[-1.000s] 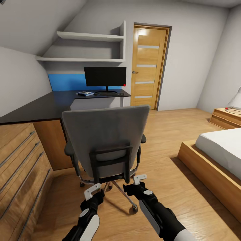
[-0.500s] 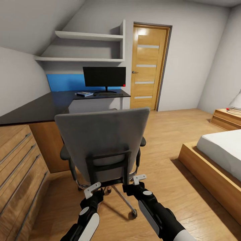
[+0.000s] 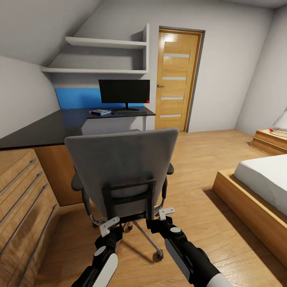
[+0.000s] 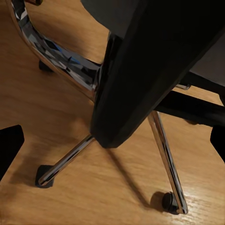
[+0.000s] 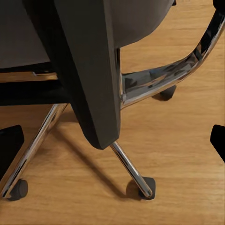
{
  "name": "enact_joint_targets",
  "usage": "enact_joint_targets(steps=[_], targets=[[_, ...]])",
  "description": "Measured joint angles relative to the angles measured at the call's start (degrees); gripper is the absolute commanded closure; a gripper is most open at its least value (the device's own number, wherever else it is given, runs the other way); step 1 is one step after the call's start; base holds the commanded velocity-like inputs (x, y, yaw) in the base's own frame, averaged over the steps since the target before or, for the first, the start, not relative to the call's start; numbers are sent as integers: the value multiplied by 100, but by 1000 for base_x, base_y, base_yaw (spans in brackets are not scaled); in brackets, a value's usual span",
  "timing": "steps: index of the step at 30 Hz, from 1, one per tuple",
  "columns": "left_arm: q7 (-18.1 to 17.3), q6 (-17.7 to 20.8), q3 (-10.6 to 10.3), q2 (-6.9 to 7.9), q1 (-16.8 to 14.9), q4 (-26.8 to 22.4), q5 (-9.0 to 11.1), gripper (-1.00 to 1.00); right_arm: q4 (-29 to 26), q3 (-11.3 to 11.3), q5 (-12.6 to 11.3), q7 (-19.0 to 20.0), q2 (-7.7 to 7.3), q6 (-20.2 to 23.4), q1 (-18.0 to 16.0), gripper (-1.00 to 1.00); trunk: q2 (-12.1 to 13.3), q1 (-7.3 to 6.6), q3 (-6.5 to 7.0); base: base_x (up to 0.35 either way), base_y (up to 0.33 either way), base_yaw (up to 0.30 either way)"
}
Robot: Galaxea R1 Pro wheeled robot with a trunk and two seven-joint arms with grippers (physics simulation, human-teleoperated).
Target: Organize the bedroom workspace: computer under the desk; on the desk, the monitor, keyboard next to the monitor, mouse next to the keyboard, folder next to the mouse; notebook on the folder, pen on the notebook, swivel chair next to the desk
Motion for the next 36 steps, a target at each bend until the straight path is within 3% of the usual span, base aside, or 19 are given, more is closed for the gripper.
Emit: enact_joint_targets(steps=[15, 36], targets=[[-5, 67, 117, 24, -3, -46, -13, -100, -2, -3, 2, -2, -1, 1, 0, -100, 0, 0, 0, 78, 55, 0], [-51, 160, 132, 265, -297, 75, 17, -100, 0, -7, 2, -2, -1, 7, 9, -100, 0, 0, 0, 1, 1, 0]])
